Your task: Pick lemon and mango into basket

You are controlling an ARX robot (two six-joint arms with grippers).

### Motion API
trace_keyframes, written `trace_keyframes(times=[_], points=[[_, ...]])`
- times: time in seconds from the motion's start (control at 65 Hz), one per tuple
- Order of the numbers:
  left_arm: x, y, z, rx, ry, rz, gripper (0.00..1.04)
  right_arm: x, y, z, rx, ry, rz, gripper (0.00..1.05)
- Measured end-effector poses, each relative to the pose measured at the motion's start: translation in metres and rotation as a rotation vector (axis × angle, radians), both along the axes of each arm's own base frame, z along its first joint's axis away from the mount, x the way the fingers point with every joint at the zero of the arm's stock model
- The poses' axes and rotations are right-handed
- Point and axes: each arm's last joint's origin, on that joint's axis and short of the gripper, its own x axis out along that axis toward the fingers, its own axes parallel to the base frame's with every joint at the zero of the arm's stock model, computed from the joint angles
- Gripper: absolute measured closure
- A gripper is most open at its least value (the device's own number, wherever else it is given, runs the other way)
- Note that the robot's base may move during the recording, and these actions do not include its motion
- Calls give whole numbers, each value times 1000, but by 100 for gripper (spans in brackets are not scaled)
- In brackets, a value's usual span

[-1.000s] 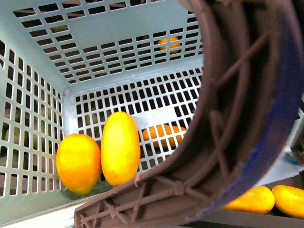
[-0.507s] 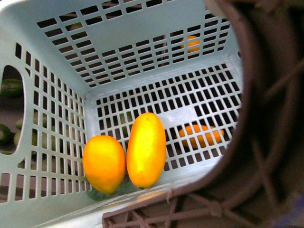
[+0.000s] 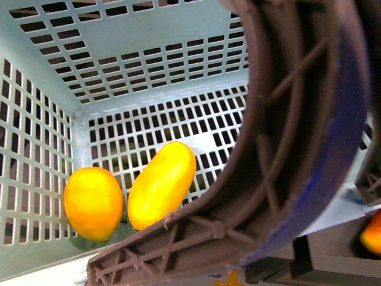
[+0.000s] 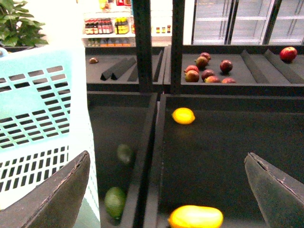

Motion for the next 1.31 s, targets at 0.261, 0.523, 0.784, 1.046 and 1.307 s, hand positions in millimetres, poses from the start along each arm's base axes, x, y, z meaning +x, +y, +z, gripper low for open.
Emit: trace_keyframes(times=[0.261, 0.523, 0.784, 1.046, 1.307], points=[[0, 0, 0, -7, 6, -7, 90, 0, 0, 0, 0, 0, -1, 9], [0, 0, 0, 2, -2, 1, 90, 0, 0, 0, 0, 0, -2, 9], [0, 0, 0, -2, 1, -5, 90, 0, 0, 0, 0, 0, 1, 9], [3, 4, 0, 27, -37, 38, 90, 0, 0, 0, 0, 2, 4, 9], [30, 18, -8, 45, -256, 42, 90, 0, 0, 0, 0, 2, -3, 9]])
